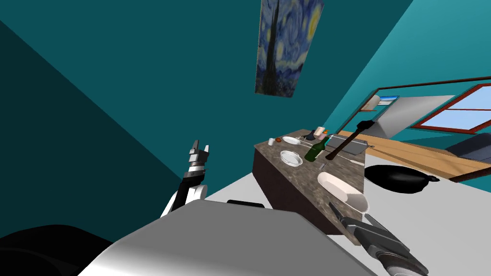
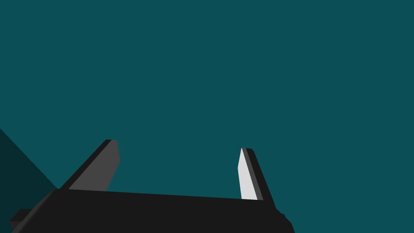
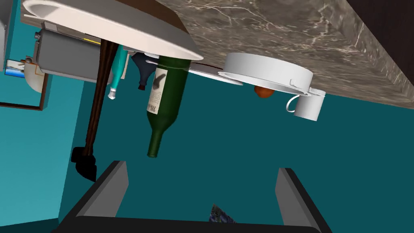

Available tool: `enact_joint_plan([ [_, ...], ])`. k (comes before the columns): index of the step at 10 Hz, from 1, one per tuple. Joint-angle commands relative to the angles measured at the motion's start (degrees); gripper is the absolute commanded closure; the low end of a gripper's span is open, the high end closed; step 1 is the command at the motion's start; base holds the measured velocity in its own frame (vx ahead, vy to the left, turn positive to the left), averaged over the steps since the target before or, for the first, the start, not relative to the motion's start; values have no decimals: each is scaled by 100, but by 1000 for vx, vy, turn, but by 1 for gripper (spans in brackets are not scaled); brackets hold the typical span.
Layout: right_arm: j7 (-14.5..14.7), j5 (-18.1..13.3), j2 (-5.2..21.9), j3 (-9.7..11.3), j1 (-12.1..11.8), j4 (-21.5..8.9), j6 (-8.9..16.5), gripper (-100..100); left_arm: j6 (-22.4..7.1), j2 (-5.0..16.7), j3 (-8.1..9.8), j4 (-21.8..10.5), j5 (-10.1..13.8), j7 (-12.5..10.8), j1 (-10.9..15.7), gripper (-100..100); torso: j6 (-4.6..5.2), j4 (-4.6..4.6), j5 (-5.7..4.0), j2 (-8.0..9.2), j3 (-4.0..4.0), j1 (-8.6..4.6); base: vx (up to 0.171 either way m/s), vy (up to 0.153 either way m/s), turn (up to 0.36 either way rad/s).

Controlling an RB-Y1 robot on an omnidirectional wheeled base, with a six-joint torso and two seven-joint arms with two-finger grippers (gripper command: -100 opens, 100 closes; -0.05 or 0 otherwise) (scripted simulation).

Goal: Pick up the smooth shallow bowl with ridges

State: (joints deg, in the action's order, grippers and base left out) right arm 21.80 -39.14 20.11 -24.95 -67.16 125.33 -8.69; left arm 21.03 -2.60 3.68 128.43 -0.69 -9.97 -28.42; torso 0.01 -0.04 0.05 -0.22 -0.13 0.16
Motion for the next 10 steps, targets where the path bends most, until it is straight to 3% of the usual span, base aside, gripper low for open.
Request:
enact_joint_plan([
  [1, 148, -286, 174, -57, -286, -146, 219, -100, 0, 0, 0, 0, 0, 0, 0, 0, 0, 0, 0, 0, 0, 0, 154, 33, 192],
  [2, 148, -332, 174, -57, -318, -146, 219, -100, 0, 0, 0, 0, 0, 0, 0, 0, -1, -3, 0, -12, -7, -7, 115, 16, 60],
  [6, 461, -1016, 543, -59, -1046, -516, 708, -100, 0, 0, 1, 0, 0, 0, -1, 0, -1, -3, -2, -12, -7, -14, 130, 14, 134],
  [10, 710, -1623, 899, 85, -1637, -869, 1145, -100, 0, 1, 1, 0, 0, 0, -1, 0, -1, -6, -7, -24, -15, -34, 165, -40, 106],
])
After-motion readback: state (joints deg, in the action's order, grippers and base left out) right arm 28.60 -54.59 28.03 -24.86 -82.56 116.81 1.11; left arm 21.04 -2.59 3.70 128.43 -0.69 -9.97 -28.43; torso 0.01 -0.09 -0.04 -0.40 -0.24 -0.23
